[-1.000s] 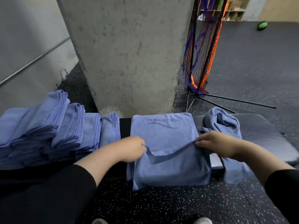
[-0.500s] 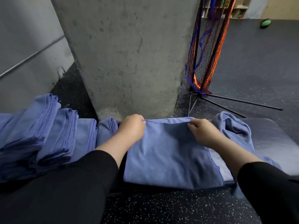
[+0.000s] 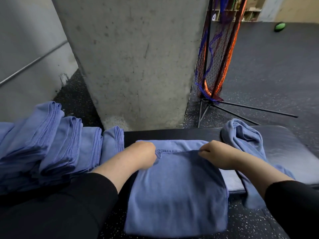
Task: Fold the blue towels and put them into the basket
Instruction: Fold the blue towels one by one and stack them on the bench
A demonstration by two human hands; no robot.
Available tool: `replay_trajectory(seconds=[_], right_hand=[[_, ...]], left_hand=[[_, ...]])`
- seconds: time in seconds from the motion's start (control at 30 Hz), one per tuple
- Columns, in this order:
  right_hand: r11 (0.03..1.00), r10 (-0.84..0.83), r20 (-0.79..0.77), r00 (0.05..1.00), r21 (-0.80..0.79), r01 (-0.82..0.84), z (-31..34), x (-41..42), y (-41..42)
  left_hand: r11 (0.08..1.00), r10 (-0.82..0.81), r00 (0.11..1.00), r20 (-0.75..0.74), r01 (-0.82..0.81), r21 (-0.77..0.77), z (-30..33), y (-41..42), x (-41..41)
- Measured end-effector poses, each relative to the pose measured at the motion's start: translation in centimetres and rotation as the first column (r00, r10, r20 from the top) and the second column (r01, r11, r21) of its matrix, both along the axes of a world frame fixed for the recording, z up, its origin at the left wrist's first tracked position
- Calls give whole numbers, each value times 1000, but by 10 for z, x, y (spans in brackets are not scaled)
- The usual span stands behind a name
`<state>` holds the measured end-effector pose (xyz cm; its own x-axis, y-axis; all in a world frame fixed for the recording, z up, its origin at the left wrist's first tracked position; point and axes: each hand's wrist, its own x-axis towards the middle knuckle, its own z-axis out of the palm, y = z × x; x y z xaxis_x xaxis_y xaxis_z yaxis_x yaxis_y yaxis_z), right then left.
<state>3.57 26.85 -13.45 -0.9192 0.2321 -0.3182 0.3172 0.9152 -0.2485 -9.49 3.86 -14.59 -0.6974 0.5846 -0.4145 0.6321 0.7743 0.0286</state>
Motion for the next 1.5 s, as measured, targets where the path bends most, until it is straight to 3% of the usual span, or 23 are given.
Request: replay_trajectory(seconds=[0.13, 0.47, 0.63, 0.8, 0.9, 1.17, 1.27, 1.37, 1.5], right_hand=[[999, -44, -107, 993, -28, 41, -1, 12, 0], [984, -68, -200, 978, 151, 99, -22, -18, 9], [956, -126, -272, 954, 223, 190, -32, -33, 12], [949, -34, -168, 985, 304, 84, -34, -40, 14], [918, -8, -71, 997, 394, 36, -31, -41, 12], [920, -39, -31, 999, 389, 49, -25, -40, 4], [966, -82, -156, 984, 232, 117, -8, -32, 8], [975, -194, -288, 938, 48, 217, 22, -19, 15], [953, -301, -431, 850, -151, 261, 60, 7, 23]], left_hand=[[994, -7, 995, -104, 18, 104, 7, -14, 9], [977, 203, 978, -55, -198, 84, 5, -1, -31], [979, 199, 968, -151, -189, 79, 0, 5, -46], [994, 31, 956, -291, 1, 109, -11, 11, -42], [994, -14, 971, -241, 40, 100, -9, 9, -42], [999, -38, 979, -201, 45, 31, 3, 4, -33], [970, 28, 991, -129, 5, 244, 13, -2, -31], [814, 180, 983, 42, -173, 555, 36, -11, -30], [627, 213, 972, 97, -212, 750, 72, -36, -23]])
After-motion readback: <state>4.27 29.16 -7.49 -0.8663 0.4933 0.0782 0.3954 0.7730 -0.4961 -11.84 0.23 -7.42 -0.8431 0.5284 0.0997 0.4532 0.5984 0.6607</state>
